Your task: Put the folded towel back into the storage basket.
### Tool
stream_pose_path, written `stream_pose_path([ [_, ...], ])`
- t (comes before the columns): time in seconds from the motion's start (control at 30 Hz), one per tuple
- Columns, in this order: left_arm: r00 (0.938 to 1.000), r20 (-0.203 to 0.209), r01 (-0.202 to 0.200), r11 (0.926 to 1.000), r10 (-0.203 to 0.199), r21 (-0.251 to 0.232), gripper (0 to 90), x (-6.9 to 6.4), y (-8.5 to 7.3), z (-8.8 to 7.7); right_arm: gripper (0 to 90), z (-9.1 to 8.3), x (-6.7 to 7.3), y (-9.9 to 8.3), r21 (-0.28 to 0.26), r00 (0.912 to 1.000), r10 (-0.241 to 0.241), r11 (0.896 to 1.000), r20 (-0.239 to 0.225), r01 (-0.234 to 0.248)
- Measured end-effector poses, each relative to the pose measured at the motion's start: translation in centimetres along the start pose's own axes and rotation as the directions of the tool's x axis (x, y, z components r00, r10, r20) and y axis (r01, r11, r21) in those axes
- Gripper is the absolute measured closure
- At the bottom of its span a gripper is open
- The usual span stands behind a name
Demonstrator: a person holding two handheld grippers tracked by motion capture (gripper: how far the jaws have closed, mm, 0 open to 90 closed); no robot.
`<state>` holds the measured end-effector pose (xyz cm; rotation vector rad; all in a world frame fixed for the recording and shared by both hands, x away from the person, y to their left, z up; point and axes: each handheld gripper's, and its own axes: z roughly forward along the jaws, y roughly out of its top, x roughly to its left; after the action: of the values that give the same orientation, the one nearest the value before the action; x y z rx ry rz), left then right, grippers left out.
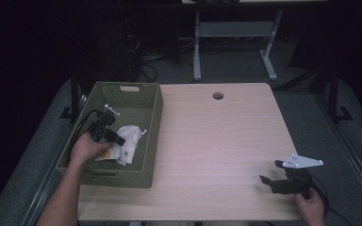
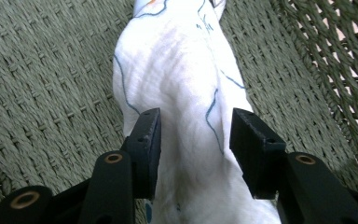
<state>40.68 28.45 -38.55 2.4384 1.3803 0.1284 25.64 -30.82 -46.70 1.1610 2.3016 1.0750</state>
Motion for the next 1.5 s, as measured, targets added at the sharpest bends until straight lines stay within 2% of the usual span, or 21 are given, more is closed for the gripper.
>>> stream_pose_path([
  [0.1,0.9997,-0.004,0.024,0.9993,-0.024,-0.028,52.8,0.2,0.0,-0.3,13.9,-0.1,0.0,0.0,-0.003,1.0,-0.002,1.0,-0.001,0.002],
  [0.2,0.998,0.034,0.055,0.9972,-0.053,-0.052,56.1,0.6,-0.1,-0.7,13.8,0.0,0.0,0.0,-0.001,1.0,-0.002,1.0,-0.001,0.002],
  [0.27,0.997,0.062,0.049,0.9975,-0.046,-0.052,66.5,0.7,-0.2,-0.8,13.9,0.0,0.1,0.0,-0.001,1.0,-0.002,1.0,-0.002,0.002],
  [0.3,0.9969,0.067,0.044,0.9984,-0.041,-0.036,66.5,0.6,-0.2,-0.7,13.9,0.0,0.1,0.0,-0.001,1.0,-0.002,1.0,-0.002,0.002],
  [0.33,0.998,0.061,0.015,0.9997,-0.014,-0.018,75.8,0.3,-0.3,-0.5,13.8,0.0,0.1,0.0,0.0,1.0,-0.002,1.0,-0.001,0.002],
  [0.4,0.9993,0.036,-0.014,0.9998,0.013,0.013,80.9,-0.1,-0.2,0.0,13.8,0.0,0.1,0.0,0.0,1.0,-0.002,1.0,-0.002,0.002],
  [0.47,0.9982,-0.021,-0.055,0.998,0.056,0.032,83.1,-0.6,-0.1,0.3,13.8,-0.1,0.1,0.1,-0.003,1.0,-0.005,1.0,0.0,0.005],
  [0.5,0.9982,-0.021,-0.055,0.998,0.056,0.032,83.3,-0.6,-0.1,0.3,13.8,-0.1,0.1,0.1,-0.003,1.0,-0.005,1.0,0.0,0.005],
  [0.53,0.9962,-0.053,-0.069,0.9974,0.07,0.019,83.3,-0.7,-0.1,0.2,13.8,-0.1,0.1,0.1,-0.003,1.0,-0.004,1.0,0.0,0.004],
  [0.57,0.9913,-0.097,-0.089,0.996,0.088,0.0,83.5,-0.9,-0.1,0.0,13.8,-0.1,0.1,0.1,-0.004,1.0,-0.005,1.0,0.0,0.005],
  [0.63,0.9837,-0.144,-0.113,0.9931,0.107,-0.033,83.5,-1.1,-0.2,-0.4,13.8,-0.1,0.1,0.1,-0.005,1.0,-0.007,1.0,0.001,0.007],
  [0.7,0.9667,-0.211,-0.155,0.9874,0.146,-0.03,83.0,-1.3,-0.4,-0.4,13.8,0.0,0.1,0.1,-0.003,1.0,-0.007,1.0,0.001,0.007],
  [0.73,0.9657,-0.212,-0.155,0.9879,0.15,-0.007,82.5,-1.2,-0.4,-0.2,13.8,0.0,0.1,0.1,-0.002,1.0,-0.006,1.0,0.0,0.006],
  [0.77,0.9687,-0.199,-0.148,0.9889,0.148,0.014,81.9,-1.1,-0.4,0.1,13.8,0.0,0.1,0.1,0.001,1.0,-0.009,1.0,-0.002,0.009],
  [0.87,0.9892,-0.11,-0.084,0.9902,0.096,0.111,76.6,-0.7,-0.5,1.3,13.8,0.1,0.1,0.1,0.0,1.0,-0.008,1.0,-0.001,0.008],
  [0.93,0.9909,-0.102,-0.074,0.9883,0.088,0.133,70.2,-0.4,-0.5,1.6,13.8,0.1,0.1,0.1,0.0,1.0,-0.008,1.0,-0.002,0.008],
  [1.0,0.9916,-0.108,-0.06,0.992,0.072,0.111,60.5,-0.2,-0.4,1.3,13.8,0.0,0.1,0.1,-0.002,1.0,-0.005,1.0,-0.001,0.005],
  [1.13,0.9934,-0.108,-0.037,0.9992,0.039,0.012,58.4,0.1,-0.4,-0.1,13.8,0.1,0.1,0.0,0.002,1.0,-0.004,1.0,-0.001,0.004],
  [1.27,0.9895,-0.138,-0.052,0.9967,0.043,-0.063,61.6,-0.3,-0.2,-1.9,13.8,0.1,0.1,0.1,0.003,1.0,-0.007,1.0,-0.001,0.007],
  [1.43,0.9908,-0.111,-0.086,0.9932,0.077,-0.079,69.1,-1.1,0.1,-2.5,13.8,0.1,0.2,0.1,0.004,1.0,-0.008,1.0,-0.002,0.008],
  [1.5,0.9925,-0.08,-0.099,0.9926,0.093,-0.071,72.5,-1.5,0.1,-2.2,13.8,0.1,0.2,0.1,0.005,1.0,-0.008,1.0,-0.003,0.008],
])
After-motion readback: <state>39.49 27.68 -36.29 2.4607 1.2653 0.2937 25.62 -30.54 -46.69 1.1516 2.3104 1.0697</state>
